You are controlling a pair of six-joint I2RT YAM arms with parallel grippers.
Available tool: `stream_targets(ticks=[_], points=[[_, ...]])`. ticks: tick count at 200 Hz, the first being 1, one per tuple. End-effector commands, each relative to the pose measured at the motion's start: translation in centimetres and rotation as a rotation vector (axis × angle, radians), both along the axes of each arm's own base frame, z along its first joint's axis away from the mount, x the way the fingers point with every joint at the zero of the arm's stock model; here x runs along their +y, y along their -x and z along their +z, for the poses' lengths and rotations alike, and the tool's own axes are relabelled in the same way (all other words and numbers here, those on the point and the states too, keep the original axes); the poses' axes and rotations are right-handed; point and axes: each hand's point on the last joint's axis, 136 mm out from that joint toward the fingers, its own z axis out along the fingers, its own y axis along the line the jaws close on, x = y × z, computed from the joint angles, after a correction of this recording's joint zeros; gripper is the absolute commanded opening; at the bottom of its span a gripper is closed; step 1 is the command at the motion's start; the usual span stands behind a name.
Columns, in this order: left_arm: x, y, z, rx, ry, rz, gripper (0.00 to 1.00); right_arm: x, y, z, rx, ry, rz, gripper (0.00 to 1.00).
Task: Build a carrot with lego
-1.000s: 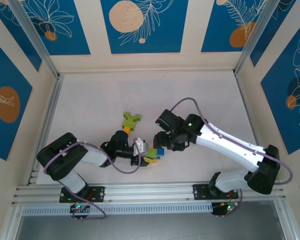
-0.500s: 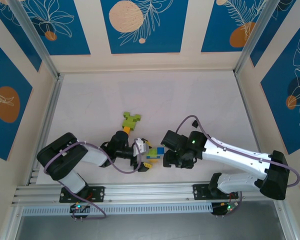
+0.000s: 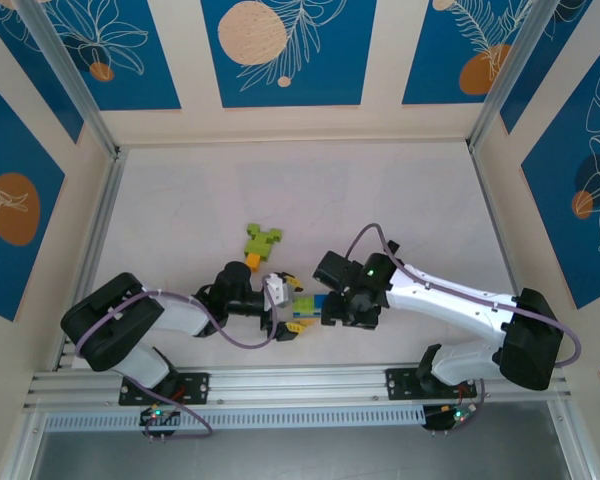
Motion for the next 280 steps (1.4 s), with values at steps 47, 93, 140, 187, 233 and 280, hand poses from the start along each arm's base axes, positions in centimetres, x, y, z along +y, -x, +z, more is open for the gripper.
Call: stream_targets(ticks=[47, 93, 140, 187, 233, 280], points=[[-0.4, 0.7, 1.3, 0.004, 0.043, -0.054, 0.99, -0.7, -1.6, 0.1, 0.009, 0.016, 0.009, 0.63], [-0.4, 0.5, 1.1, 0.005, 0.036, -0.047, 0.99, -1.0, -3.1, -0.2, 0.0, 0.024, 0.011, 0.63], [-0.4, 0.5, 0.9, 0.006, 0.025, -0.043, 0.99, -1.0, -5.1, -0.1, -0.01, 0.026, 0.021, 0.63], [-0.4, 0.4, 0.9, 0.003, 0.02, -0.043, 0.99, -1.0, -7.2, -0.1, -0.017, 0.025, 0.026, 0.62], [-0.2, 0.4, 0.7, 0.002, 0.015, -0.038, 0.99, -0.2, -9.0, 0.0, -0.032, 0.017, 0.042, 0.62], [-0.3, 0.3, 0.5, 0.0, 0.01, -0.032, 0.99, 1.2, -10.1, -0.2, -0.034, 0.002, 0.069, 0.62]])
